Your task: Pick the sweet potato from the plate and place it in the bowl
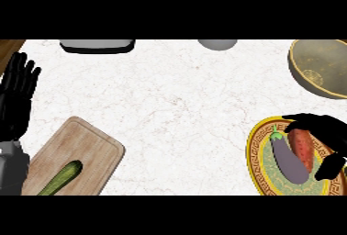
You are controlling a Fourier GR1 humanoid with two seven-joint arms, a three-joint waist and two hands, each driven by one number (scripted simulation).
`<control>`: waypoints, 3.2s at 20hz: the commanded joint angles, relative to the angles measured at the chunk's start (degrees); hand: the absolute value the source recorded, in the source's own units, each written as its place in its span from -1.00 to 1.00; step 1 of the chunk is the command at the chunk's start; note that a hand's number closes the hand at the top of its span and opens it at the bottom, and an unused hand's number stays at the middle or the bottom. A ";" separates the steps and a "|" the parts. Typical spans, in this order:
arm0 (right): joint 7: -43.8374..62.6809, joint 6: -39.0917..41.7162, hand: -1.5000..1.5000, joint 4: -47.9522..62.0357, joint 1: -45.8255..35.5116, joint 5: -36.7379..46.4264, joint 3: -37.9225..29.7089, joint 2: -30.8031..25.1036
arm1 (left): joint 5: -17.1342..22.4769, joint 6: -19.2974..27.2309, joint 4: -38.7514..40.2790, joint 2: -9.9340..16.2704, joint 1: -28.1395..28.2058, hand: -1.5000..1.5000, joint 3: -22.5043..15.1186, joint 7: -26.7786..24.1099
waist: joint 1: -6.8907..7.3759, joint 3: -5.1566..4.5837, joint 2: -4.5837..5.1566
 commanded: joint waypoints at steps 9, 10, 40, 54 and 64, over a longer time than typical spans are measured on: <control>-7.85 -6.47 1.00 9.02 -1.15 -1.61 -9.15 -4.96 | -1.00 0.82 0.89 -0.53 -2.48 0.00 0.42 1.57 | -0.21 0.37 0.32; -7.39 -6.20 1.00 11.41 1.57 -2.71 -13.53 -9.12 | -0.30 0.05 1.64 0.32 -1.20 0.00 2.05 -0.67 | -1.02 0.42 0.51; -22.33 7.99 1.00 52.55 -15.66 -19.23 -43.95 -48.60 | -0.51 -1.77 2.72 0.41 -3.51 0.00 0.24 0.05 | 2.30 0.47 0.65; -6.20 14.75 1.00 46.39 -36.81 -17.56 -29.92 -39.78 | -2.11 -0.84 5.58 -2.27 -4.46 0.00 -1.41 -2.68 | 2.45 0.29 0.77; 3.14 11.71 1.00 47.39 -44.85 -14.50 -22.13 -26.47 | -1.71 -1.06 2.73 -0.52 -3.39 0.00 -0.24 -0.01 | 1.78 0.32 0.55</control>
